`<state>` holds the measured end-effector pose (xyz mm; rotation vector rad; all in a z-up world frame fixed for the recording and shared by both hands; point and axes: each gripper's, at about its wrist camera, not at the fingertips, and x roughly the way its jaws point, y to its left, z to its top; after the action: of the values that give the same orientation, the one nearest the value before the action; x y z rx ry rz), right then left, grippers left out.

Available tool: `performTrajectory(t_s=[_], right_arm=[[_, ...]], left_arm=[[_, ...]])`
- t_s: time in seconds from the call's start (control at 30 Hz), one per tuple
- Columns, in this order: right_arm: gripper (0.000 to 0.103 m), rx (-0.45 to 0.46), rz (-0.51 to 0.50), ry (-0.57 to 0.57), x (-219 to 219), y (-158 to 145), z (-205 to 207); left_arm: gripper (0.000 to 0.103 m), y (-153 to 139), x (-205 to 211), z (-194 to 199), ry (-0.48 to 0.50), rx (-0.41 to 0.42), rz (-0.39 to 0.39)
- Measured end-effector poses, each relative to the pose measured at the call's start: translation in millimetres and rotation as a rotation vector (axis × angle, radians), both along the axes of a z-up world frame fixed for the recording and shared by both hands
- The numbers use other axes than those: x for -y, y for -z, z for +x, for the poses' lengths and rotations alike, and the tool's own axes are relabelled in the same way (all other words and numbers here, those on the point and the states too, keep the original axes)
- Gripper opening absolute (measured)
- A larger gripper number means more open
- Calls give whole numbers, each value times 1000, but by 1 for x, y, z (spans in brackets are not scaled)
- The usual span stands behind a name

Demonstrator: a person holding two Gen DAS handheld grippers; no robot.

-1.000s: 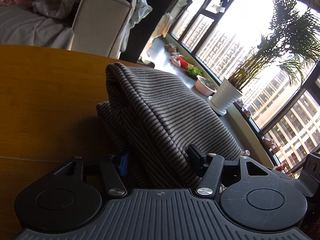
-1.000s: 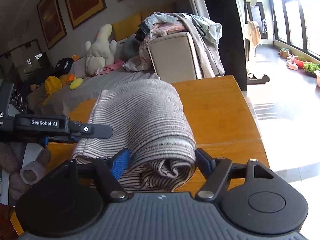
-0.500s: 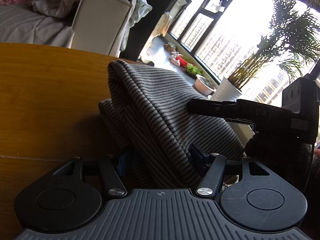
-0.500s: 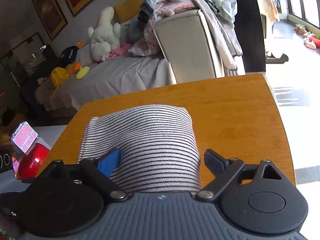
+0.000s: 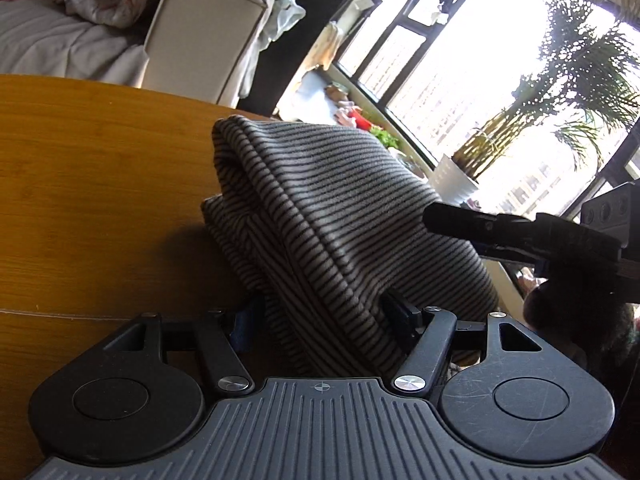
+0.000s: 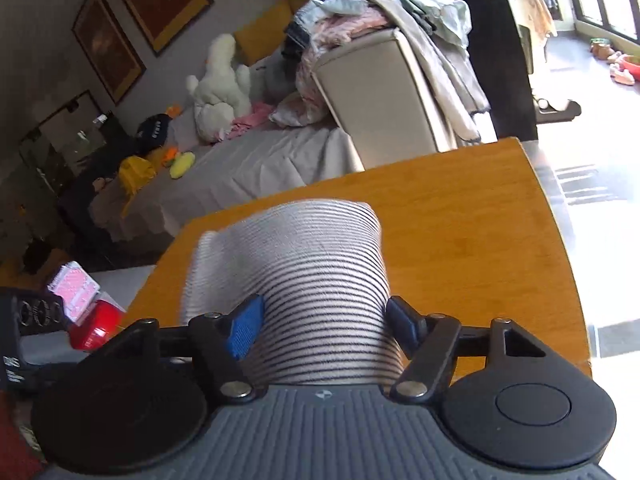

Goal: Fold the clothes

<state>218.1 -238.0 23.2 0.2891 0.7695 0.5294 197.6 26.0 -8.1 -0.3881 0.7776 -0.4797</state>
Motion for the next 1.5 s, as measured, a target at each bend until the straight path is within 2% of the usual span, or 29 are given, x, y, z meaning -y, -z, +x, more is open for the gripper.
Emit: performTrajectory(t_s=[0.07, 0.23, 0.47, 0.57, 0.67, 0.7, 0.87, 0.9, 0.97, 1.07, 1.17, 1.23, 1.33, 1.4, 1.47, 1.5], right_arm=[[71, -7, 34, 20, 6, 12, -2], [79, -16, 77, 60, 12, 20, -10], [85, 16, 32, 72, 16, 15, -38], [86, -16, 73, 96, 24, 20, -47], [87, -56, 166, 116, 29, 30, -56], [85, -66, 197, 110, 29, 30, -58], [64, -128, 365, 45, 23, 23, -66], [64, -121, 348, 36, 20, 20, -70], [64, -67, 196, 33, 7, 13, -79], [69, 86, -80, 53, -10, -2, -101], [73, 252, -222, 86, -15, -22, -124], [75, 345, -267, 75, -20, -35, -137], [76, 425, -310, 11, -35, -45, -146], [72, 413, -298, 9, -39, -45, -140], [55, 386, -275, 23, -39, -43, -130], [54, 365, -259, 42, -37, -41, -123]], left_arm=[[71, 0, 1, 1, 2, -1, 1], [71, 0, 3, 4, 6, -3, 7], [73, -2, 3, 3, 3, -10, 5], [72, -9, -4, 0, -7, -6, -8], [71, -22, -22, -8, -46, 29, -20], [71, -25, -30, -9, -68, 33, -21], [70, -36, -60, -11, -149, 29, -41], [71, -38, -63, -11, -155, 28, -47], [71, -40, -64, -15, -154, 32, -47], [71, -38, -58, -20, -131, 33, -29], [67, -32, -54, -25, -117, 23, -10], [63, -27, -54, -28, -112, 6, -14], [55, -17, -53, -29, -95, -21, -21], [49, -14, -53, -30, -89, -27, -34], [48, -19, -57, -30, -88, -13, -70], [49, -25, -58, -30, -85, 2, -88]])
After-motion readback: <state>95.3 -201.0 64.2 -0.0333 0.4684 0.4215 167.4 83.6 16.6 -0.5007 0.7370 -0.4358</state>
